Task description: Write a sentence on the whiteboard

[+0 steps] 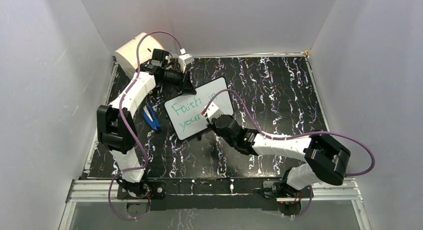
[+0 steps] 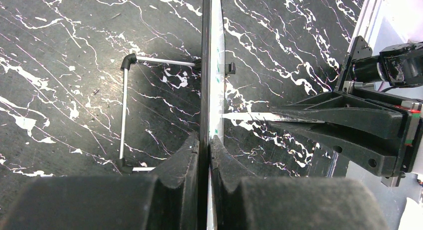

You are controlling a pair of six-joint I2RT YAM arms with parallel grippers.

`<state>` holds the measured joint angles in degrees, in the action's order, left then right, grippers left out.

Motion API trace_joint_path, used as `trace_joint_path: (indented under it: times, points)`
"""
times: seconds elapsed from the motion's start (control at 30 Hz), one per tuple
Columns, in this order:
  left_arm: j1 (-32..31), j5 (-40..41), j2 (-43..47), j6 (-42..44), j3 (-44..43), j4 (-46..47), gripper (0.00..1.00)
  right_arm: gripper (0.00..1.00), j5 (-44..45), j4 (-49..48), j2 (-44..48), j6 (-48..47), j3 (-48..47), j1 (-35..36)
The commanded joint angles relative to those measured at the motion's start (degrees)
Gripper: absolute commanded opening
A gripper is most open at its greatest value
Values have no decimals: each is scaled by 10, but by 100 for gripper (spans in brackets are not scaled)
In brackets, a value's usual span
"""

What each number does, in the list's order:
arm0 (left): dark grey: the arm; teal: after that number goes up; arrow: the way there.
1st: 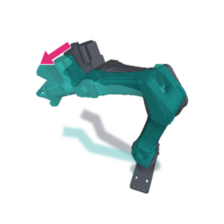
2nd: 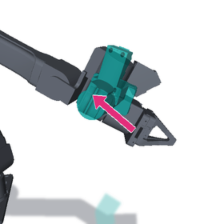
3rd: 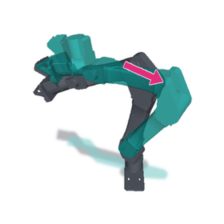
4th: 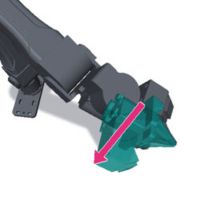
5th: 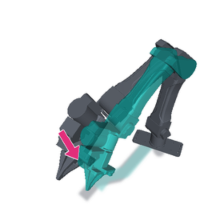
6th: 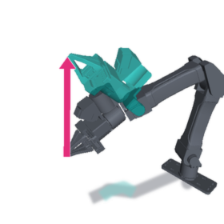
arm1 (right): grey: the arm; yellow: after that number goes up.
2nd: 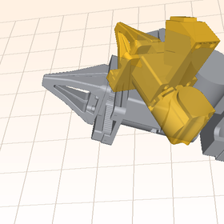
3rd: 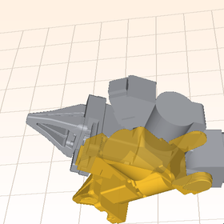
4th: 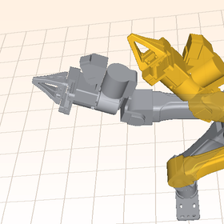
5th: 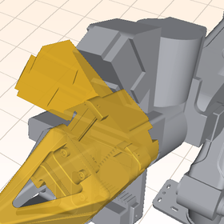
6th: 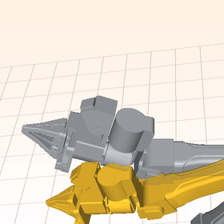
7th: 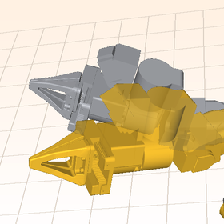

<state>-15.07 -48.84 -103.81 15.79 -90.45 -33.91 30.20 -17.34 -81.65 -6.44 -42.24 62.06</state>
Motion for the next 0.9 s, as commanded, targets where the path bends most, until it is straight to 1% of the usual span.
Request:
trace_joint_path:
  times: [0.0,0.33,0.87]
  points:
    - [-7,39,-6,13,16,-39,0,0,-6,26,1,17,-26,1]
    - [-7,40,-5,12,15,-37,0,0,-18,49,-15,26,-35,6]
    - [-7,38,-7,11,15,-36,0,0,-34,16,-19,29,-47,12]
